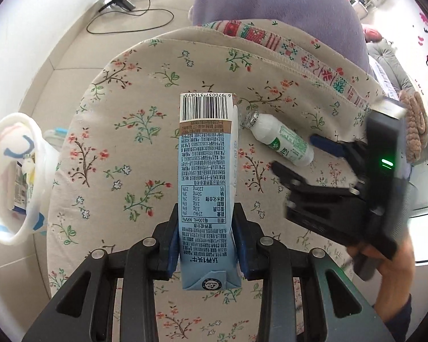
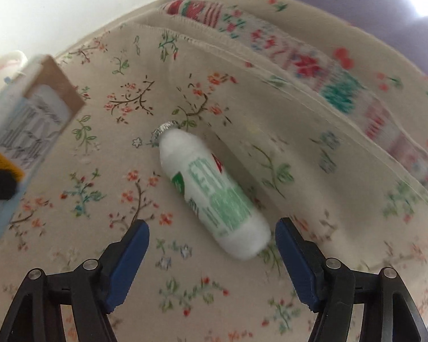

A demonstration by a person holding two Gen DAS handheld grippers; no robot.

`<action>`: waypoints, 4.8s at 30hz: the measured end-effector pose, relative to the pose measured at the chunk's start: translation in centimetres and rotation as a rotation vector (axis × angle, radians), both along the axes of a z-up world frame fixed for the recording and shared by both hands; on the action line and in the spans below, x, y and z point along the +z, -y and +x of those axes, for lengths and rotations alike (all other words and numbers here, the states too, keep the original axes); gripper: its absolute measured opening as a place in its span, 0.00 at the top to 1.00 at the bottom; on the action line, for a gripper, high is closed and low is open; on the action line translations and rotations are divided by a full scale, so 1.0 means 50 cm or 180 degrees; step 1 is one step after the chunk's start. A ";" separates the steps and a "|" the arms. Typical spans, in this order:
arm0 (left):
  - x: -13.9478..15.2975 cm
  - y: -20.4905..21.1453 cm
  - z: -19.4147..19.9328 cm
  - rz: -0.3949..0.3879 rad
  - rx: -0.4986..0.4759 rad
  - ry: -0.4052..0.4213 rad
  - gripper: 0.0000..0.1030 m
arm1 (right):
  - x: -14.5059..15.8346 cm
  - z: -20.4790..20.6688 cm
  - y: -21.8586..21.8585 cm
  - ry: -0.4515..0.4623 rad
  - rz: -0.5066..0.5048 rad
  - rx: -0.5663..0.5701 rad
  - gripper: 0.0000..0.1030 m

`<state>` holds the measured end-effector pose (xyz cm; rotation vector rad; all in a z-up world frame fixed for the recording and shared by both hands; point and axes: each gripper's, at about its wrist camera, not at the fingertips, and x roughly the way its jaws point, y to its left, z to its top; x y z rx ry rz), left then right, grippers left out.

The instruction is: Collect trash

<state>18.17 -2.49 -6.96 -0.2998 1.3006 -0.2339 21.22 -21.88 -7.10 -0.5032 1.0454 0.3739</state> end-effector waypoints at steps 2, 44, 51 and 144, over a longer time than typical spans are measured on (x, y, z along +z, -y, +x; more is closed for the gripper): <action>-0.005 -0.001 0.004 -0.0034 0.0009 -0.0022 0.66 | -0.019 0.015 -0.010 -0.0061 -0.0015 -0.0037 0.25; 0.060 -0.394 -0.015 -0.0549 0.1148 0.0027 0.66 | 0.049 -0.077 -0.221 -0.0789 0.1597 -0.0139 0.61; 0.043 -0.445 -0.027 -0.0445 0.1260 0.0016 0.65 | 0.038 -0.098 -0.268 -0.0930 0.1778 -0.0037 0.61; 0.287 -0.063 -0.749 0.1137 0.1102 0.1877 0.24 | 0.241 -0.732 -0.065 0.0881 0.1884 -0.0293 0.21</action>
